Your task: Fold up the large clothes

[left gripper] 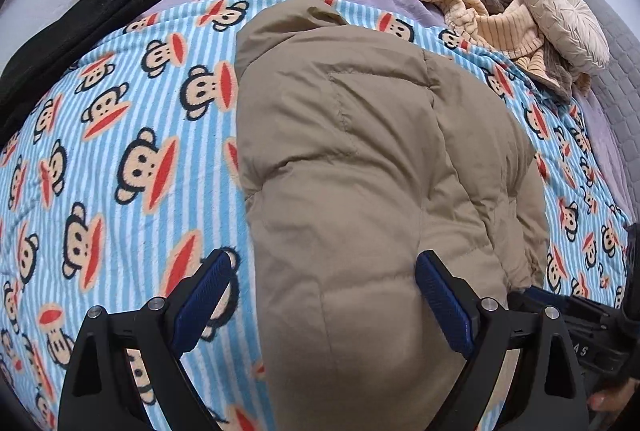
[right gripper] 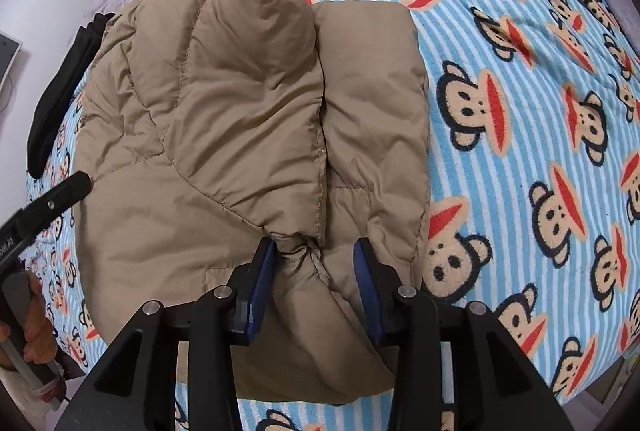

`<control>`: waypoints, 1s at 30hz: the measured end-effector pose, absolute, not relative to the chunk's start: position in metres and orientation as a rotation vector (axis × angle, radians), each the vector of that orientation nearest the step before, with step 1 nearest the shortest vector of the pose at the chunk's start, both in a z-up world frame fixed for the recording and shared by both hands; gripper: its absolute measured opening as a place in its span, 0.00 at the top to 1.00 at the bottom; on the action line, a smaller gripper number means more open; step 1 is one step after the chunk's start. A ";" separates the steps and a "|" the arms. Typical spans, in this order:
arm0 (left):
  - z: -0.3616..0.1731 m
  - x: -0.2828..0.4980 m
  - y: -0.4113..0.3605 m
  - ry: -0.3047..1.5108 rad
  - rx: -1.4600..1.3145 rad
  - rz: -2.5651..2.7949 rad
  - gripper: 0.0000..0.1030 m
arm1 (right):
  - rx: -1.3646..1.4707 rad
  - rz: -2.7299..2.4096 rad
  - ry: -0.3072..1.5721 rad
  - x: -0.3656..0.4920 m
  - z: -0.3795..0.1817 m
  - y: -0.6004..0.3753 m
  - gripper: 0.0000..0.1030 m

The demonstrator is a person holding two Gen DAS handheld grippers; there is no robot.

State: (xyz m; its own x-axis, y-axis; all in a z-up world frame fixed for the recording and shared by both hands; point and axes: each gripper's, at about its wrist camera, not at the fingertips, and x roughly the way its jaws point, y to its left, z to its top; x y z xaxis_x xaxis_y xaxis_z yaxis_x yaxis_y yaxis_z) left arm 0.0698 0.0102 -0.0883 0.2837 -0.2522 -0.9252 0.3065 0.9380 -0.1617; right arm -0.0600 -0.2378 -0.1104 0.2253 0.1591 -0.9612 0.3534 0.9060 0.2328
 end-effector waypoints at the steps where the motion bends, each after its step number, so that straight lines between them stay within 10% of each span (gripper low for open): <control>1: -0.085 0.065 0.013 1.229 0.063 -0.367 0.08 | 0.458 -0.137 1.350 -0.062 -0.106 -0.237 0.57; 16: -0.024 0.016 0.045 1.189 0.105 -0.254 0.00 | 0.417 -0.208 1.211 -0.089 -0.020 -0.226 0.39; 19: -0.012 0.009 0.047 1.170 0.096 -0.208 0.00 | 0.371 -0.216 1.183 -0.087 -0.009 -0.225 0.17; 30: 0.015 -0.014 0.045 1.125 0.070 -0.152 0.00 | 0.317 -0.211 1.110 -0.091 0.022 -0.227 0.16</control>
